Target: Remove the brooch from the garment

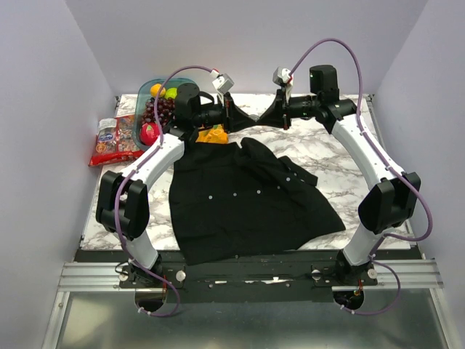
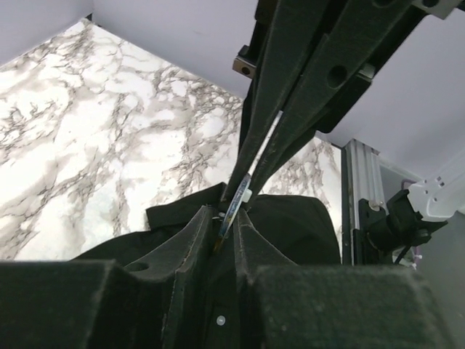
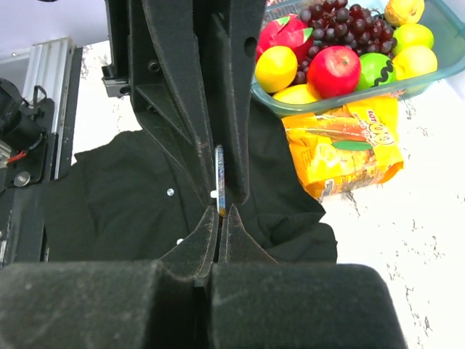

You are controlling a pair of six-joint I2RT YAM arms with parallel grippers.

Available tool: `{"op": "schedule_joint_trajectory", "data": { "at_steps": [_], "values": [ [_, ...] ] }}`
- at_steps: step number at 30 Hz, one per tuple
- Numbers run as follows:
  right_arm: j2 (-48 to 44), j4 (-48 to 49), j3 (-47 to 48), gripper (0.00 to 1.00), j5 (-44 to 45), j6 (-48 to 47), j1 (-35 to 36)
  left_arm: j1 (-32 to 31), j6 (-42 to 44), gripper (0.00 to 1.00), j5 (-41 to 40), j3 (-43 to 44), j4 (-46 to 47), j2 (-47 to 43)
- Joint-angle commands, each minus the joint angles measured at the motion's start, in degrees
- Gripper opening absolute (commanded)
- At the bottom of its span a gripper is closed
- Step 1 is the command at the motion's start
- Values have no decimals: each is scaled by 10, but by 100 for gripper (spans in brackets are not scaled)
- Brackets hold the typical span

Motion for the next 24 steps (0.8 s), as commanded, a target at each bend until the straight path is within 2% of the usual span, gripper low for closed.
{"op": "schedule_joint_trajectory", "data": {
  "at_steps": [1,2,4,5,6,7,8,9,11,14,15,17,19,23,24],
  "values": [
    [-21,10,16,0,-68,29,32,11,74,33,-52,10,-52,8],
    [-21,21,14,0,-64,36,32,16,81,37,-32,10,-47,3],
    [-21,39,-5,0,-58,57,25,24,110,53,55,6,-40,-6],
    [-19,44,-8,0,-59,59,21,34,128,67,75,3,-46,-21],
    [-17,46,-11,0,-60,64,13,38,148,98,108,4,-83,-29],
    [-15,49,-14,0,-63,72,10,43,182,99,116,7,-116,-39],
    [-13,55,-14,0,-64,77,7,47,254,99,114,15,-154,-54],
    [-13,56,-15,0,-65,79,3,51,296,99,108,17,-228,-63],
    [-10,57,-16,0,-67,80,3,52,350,99,72,14,-261,-79],
    [-8,58,-18,1,-69,80,2,56,285,99,22,-61,-151,-129],
    [-7,57,-20,1,-68,80,3,57,223,99,8,-79,-61,-137],
    [-7,55,-22,0,-66,75,3,58,147,99,-26,-105,3,-147],
    [-10,53,-24,0,-64,70,3,56,80,99,-45,-106,29,-143],
    [-16,51,-34,0,-64,67,3,49,69,99,-18,-98,45,-127],
    [-17,51,-36,0,-64,67,2,49,62,95,1,-91,59,-121]
  ]
}}
